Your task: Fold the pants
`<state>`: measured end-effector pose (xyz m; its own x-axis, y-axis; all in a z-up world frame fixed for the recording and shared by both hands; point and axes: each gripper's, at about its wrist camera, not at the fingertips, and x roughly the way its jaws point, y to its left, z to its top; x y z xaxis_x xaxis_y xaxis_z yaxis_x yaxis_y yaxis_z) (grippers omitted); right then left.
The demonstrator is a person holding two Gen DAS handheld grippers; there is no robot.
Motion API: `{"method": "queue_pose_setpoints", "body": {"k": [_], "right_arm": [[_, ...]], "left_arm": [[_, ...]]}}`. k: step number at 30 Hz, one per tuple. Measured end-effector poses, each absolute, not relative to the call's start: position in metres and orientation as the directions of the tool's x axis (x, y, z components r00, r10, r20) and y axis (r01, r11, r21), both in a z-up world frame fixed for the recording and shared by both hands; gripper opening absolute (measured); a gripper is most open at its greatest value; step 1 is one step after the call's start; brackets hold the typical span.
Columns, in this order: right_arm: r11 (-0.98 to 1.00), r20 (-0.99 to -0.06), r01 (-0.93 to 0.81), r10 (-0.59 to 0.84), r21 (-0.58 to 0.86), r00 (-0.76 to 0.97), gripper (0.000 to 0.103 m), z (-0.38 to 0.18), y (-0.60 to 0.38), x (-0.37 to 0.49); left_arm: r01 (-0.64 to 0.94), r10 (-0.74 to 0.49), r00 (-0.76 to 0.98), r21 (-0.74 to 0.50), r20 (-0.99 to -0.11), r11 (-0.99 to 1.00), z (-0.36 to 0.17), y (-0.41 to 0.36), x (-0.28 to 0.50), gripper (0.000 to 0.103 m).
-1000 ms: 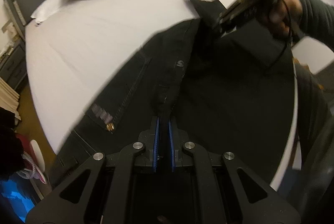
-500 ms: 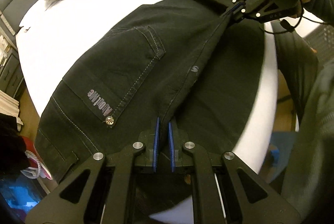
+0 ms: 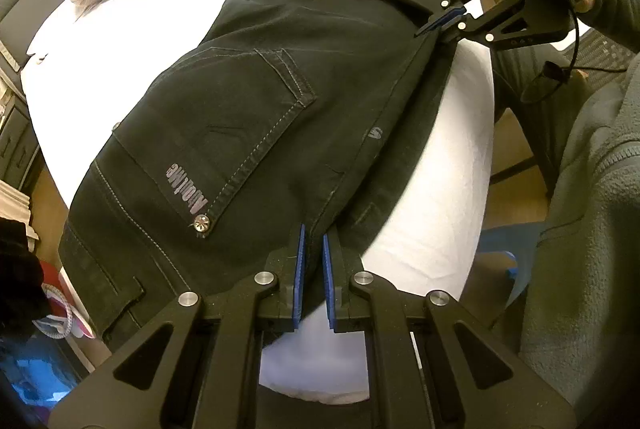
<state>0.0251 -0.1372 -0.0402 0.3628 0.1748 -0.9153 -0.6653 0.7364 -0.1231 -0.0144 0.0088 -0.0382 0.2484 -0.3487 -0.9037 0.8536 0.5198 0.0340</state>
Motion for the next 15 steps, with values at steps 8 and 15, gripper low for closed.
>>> {"method": "queue_pose_setpoints", "body": {"k": [8, 15], "right_arm": [[0.743, -0.918, -0.659, 0.172, -0.117, 0.357, 0.007, -0.049, -0.134, 0.014], [0.743, -0.899, -0.648, 0.155, -0.167, 0.410, 0.011, -0.056, -0.136, 0.009]], "left_arm": [[0.841, -0.348, 0.262, 0.036, -0.900, 0.540, -0.039, 0.035, -0.021, 0.007], [0.807, -0.344, 0.292, 0.037, -0.892, 0.590, -0.043, 0.040, -0.022, 0.013]]}}
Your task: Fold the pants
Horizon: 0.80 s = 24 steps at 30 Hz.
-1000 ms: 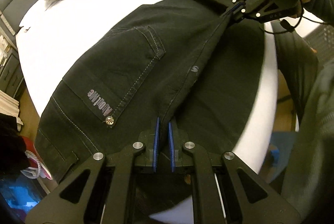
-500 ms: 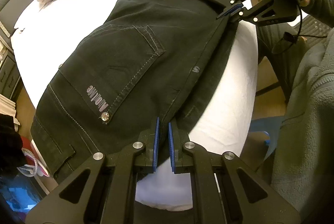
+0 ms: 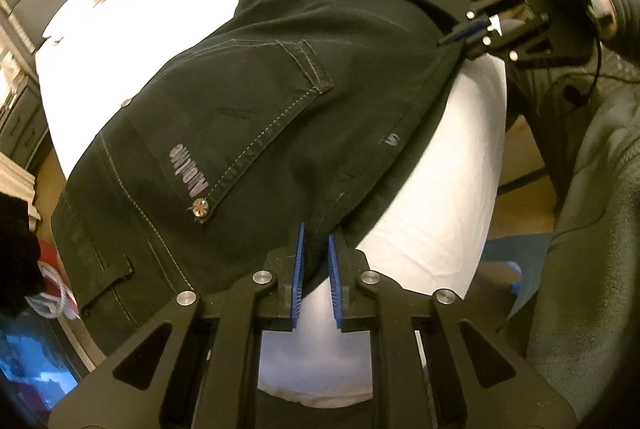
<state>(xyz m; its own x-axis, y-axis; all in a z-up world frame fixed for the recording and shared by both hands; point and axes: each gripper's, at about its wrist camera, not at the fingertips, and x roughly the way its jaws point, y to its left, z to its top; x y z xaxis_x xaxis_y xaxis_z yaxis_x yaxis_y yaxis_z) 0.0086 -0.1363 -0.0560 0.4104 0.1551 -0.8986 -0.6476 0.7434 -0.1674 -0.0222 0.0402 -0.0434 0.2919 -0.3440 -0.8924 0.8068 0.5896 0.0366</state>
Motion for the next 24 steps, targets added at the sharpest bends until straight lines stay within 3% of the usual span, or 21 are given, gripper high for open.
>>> {"method": "queue_pose_setpoints", "body": {"k": [4, 6, 7, 8, 9, 10, 17, 21, 22, 24], "right_arm": [[0.756, -0.888, -0.625, 0.135, -0.194, 0.439, 0.015, -0.055, -0.136, 0.007], [0.770, -0.885, -0.608, 0.133, -0.191, 0.447, 0.023, -0.053, -0.140, 0.006], [0.781, -0.882, -0.595, 0.133, -0.187, 0.452, 0.034, -0.052, -0.143, 0.006], [0.793, -0.881, -0.582, 0.132, -0.182, 0.455, 0.046, -0.051, -0.147, 0.007], [0.799, -0.882, -0.577, 0.140, -0.168, 0.451, 0.051, -0.051, -0.148, 0.007], [0.805, -0.885, -0.576, 0.159, -0.141, 0.439, 0.052, -0.050, -0.153, 0.007], [0.898, -0.838, -0.436, 0.279, 0.055, 0.470, 0.053, -0.009, -0.199, 0.020], [0.974, -0.811, -0.205, 0.195, 0.095, 0.552, 0.053, 0.013, -0.252, 0.062], [0.985, -0.808, -0.149, 0.161, 0.092, 0.567, 0.053, 0.016, -0.263, 0.075], [0.993, -0.807, -0.051, 0.114, 0.104, 0.580, 0.053, 0.020, -0.283, 0.102]], "left_arm": [[0.804, -0.305, 0.282, 0.051, -0.910, 0.592, -0.039, 0.039, -0.027, 0.018], [0.807, -0.305, 0.262, 0.034, -0.916, 0.590, -0.036, 0.041, -0.030, 0.025], [0.805, -0.316, 0.238, 0.004, -0.918, 0.593, -0.032, 0.045, -0.029, 0.029], [0.800, -0.327, 0.204, -0.035, -0.923, 0.599, -0.028, 0.051, -0.028, 0.051], [0.792, -0.320, 0.200, -0.040, -0.926, 0.609, -0.025, 0.054, -0.027, 0.075], [0.782, -0.307, 0.225, -0.017, -0.925, 0.622, -0.018, 0.059, -0.028, 0.077], [0.699, -0.438, 0.364, -0.070, -0.822, 0.712, 0.035, 0.043, -0.004, 0.077], [0.654, -0.518, 0.371, -0.179, -0.771, 0.735, 0.031, 0.004, 0.026, 0.076], [0.643, -0.532, 0.360, -0.210, -0.766, 0.736, 0.026, -0.006, 0.034, 0.074], [0.609, -0.561, 0.313, -0.292, -0.766, 0.738, 0.007, -0.024, 0.052, 0.056]]}}
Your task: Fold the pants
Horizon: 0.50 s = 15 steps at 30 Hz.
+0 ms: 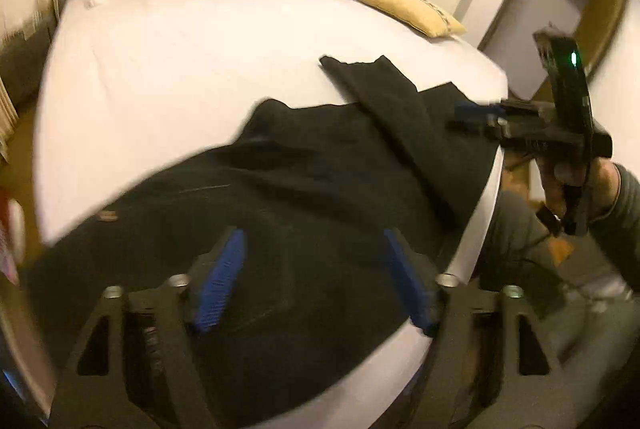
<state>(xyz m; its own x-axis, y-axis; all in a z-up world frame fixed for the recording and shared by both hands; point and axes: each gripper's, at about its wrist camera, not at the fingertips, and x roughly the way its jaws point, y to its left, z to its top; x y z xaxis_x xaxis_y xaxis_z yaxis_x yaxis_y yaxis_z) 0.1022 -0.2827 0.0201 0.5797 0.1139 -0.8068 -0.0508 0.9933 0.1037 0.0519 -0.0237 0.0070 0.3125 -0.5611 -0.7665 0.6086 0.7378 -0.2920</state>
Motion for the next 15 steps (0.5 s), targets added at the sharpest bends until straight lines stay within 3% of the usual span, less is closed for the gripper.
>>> {"method": "queue_pose_setpoints", "body": {"k": [3, 4, 10, 15], "right_arm": [[0.994, -0.841, 0.034, 0.072, 0.106, 0.536, 0.060, 0.012, -0.297, 0.152], [0.995, -0.850, 0.053, 0.045, 0.086, 0.524, 0.061, 0.008, -0.298, 0.168], [0.993, -0.915, 0.115, -0.011, 0.039, 0.403, 0.066, -0.033, -0.281, 0.261], [0.984, -0.944, 0.148, -0.139, -0.098, 0.298, 0.067, -0.069, -0.263, 0.306]], "left_arm": [[0.515, -0.554, 0.212, -0.390, -0.805, 0.763, -0.043, -0.037, 0.074, 0.035], [0.480, -0.537, 0.192, -0.399, -0.821, 0.781, -0.060, -0.037, 0.078, 0.033], [0.422, -0.590, 0.188, -0.478, -0.785, 0.770, -0.075, -0.022, 0.079, 0.032], [0.438, -0.588, 0.188, -0.469, -0.787, 0.767, -0.074, -0.021, 0.077, 0.032]]}}
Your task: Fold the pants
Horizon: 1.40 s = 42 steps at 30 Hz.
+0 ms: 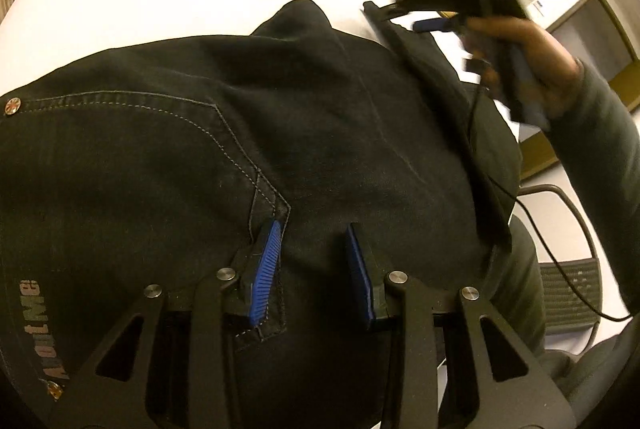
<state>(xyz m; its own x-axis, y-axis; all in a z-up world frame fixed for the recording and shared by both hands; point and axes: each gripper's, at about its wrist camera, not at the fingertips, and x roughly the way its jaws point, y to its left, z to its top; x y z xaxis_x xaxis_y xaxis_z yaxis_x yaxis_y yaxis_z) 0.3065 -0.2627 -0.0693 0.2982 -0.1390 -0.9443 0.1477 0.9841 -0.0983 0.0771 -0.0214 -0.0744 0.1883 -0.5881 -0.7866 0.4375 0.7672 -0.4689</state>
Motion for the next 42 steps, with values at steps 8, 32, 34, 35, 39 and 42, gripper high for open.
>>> {"method": "queue_pose_setpoints", "body": {"k": [8, 32, 34, 35, 39, 42], "right_arm": [[0.982, -0.959, 0.190, -0.034, 0.021, 0.282, 0.008, -0.081, -0.282, 0.306], [0.306, -0.561, 0.518, 0.068, 0.799, 0.825, 0.056, -0.111, -0.508, -0.051], [0.316, -0.552, 0.508, 0.062, 0.801, 0.832, 0.064, -0.109, -0.502, -0.052], [0.329, -0.563, 0.517, 0.056, 0.790, 0.825, 0.064, -0.109, -0.504, -0.050], [0.354, -0.599, 0.545, 0.060, 0.760, 0.798, 0.013, -0.110, -0.518, -0.034], [0.311, -0.590, 0.546, 0.063, 0.778, 0.805, 0.004, -0.120, -0.531, -0.042]], "left_arm": [[0.436, -0.597, 0.196, -0.476, -0.778, 0.764, -0.079, -0.025, 0.077, 0.033], [0.410, -0.487, 0.243, -0.366, -0.839, 0.835, -0.065, -0.065, 0.061, 0.058], [0.408, -0.471, 0.247, -0.350, -0.846, 0.843, -0.064, -0.069, 0.059, 0.061], [0.405, -0.466, 0.250, -0.345, -0.849, 0.847, -0.064, -0.071, 0.059, 0.062], [0.401, -0.443, 0.257, -0.322, -0.859, 0.857, -0.063, -0.077, 0.057, 0.062], [0.397, -0.434, 0.259, -0.315, -0.863, 0.862, -0.062, -0.077, 0.057, 0.062]]}}
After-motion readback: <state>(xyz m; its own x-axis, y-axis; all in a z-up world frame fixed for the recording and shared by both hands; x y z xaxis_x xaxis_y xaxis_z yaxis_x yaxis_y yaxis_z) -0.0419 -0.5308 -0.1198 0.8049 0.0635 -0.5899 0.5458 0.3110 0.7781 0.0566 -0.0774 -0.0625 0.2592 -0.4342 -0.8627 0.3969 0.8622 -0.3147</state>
